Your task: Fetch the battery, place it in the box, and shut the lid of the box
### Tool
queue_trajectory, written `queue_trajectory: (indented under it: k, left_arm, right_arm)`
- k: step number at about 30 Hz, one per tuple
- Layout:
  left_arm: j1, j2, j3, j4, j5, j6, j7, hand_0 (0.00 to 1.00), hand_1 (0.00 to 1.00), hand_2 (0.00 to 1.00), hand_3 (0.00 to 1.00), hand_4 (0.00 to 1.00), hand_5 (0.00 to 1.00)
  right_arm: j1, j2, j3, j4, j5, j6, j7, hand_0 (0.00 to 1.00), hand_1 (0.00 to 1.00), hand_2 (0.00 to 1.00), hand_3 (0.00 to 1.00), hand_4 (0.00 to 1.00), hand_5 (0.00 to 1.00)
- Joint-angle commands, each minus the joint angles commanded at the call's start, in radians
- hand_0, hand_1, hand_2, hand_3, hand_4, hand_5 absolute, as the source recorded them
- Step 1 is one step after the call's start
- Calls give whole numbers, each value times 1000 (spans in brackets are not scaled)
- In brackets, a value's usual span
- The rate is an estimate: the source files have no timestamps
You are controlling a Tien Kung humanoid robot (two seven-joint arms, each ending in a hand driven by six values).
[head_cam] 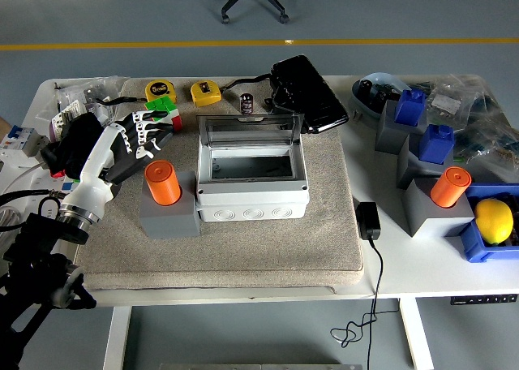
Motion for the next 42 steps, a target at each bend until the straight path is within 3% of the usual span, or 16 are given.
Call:
queue_trajectory:
  k: [4, 5, 22, 28, 29, 34, 35, 40, 42]
  left_arm:
    - [0, -1, 11, 12, 20, 6, 2, 710, 654, 617, 665, 998, 306]
    - [-2, -3, 14, 15, 26, 8, 2, 704, 652, 602, 637, 998, 257]
    - [-15, -17, 113, 46, 18, 36, -27, 681, 633, 574, 568, 998, 223]
    - [-30, -13, 134, 58, -32, 42, -42, 676, 624, 569, 550, 998, 200]
    - [-34, -14, 137, 60, -43, 45, -48, 656, 570, 554, 532, 998, 150]
    - [-52, -18, 148, 75, -87, 50, -54, 656, 570, 554, 532, 998, 150]
    - [-55, -18, 152, 78, -96, 49, -54, 613, 543, 548, 524, 998, 92]
    - [-67, -15, 169, 96, -154, 40, -55, 613, 543, 548, 524, 998, 92]
    - [-68, -15, 169, 99, -159, 41, -56, 608, 531, 542, 518, 998, 45]
  right_arm:
    - [-1, -1, -1, 0, 0, 1, 0, 734, 705, 707, 729, 998, 617]
    - [-1, -1, -2, 0, 0, 1, 0, 735, 705, 707, 731, 998, 621]
    - [-2, -2, -5, -1, 6, 2, 3, 734, 705, 706, 732, 998, 622]
    - [-2, -3, -6, -1, 5, 3, 4, 734, 705, 706, 733, 998, 623]
    - [-3, -3, -6, -1, 6, 3, 4, 734, 705, 706, 733, 998, 623]
    - [-2, -4, -5, -1, 11, 3, 6, 734, 705, 706, 733, 998, 623]
    - [-2, -4, -4, -1, 11, 3, 6, 734, 705, 706, 733, 998, 624]
    - [0, -6, 1, -1, 6, 3, 6, 734, 705, 706, 733, 998, 624]
    - [0, -6, 1, -1, 7, 3, 7, 736, 705, 706, 732, 998, 624]
